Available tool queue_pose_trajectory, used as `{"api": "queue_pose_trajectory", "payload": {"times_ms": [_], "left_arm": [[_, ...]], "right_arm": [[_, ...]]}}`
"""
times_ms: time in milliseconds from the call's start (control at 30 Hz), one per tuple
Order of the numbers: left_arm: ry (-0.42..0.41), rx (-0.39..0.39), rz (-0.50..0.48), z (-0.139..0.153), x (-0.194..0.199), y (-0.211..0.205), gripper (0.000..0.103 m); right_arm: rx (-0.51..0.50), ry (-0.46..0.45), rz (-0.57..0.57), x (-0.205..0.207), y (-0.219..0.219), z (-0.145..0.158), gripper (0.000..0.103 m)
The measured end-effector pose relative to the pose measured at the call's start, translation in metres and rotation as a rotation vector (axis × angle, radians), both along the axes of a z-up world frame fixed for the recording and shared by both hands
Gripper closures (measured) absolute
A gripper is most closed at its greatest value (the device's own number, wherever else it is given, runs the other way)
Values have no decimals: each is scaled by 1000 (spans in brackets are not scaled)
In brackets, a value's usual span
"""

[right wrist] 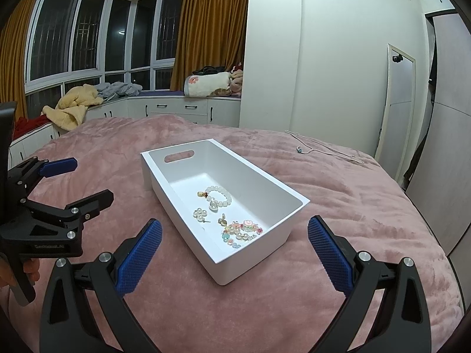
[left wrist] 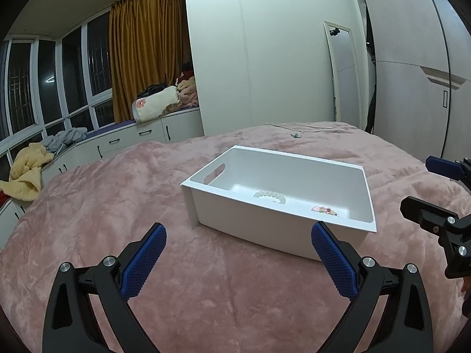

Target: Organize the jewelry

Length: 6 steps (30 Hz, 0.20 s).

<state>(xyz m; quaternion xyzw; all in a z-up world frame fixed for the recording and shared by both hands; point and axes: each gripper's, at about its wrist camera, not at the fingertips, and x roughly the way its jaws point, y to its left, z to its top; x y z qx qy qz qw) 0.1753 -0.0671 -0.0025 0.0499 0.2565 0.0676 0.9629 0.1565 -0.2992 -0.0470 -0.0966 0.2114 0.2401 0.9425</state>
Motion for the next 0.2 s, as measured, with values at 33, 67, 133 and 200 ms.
{"api": "queue_pose_trajectory", "payload": {"times_ms": [33,67,133,200], "left_arm": [[3,1,-1,0,1,0,3],[3,0,-3,0,0,0,3],[1,4,-1,0,0,0,3],[0,11,0,-1,0,0,3]], "right_arm": [[0,1,0,0,0,0,5],[0,1,0,0,0,0,5],[-2,1,-1,0,0,0,5],[-1,0,-2,0,0,0,5]]}}
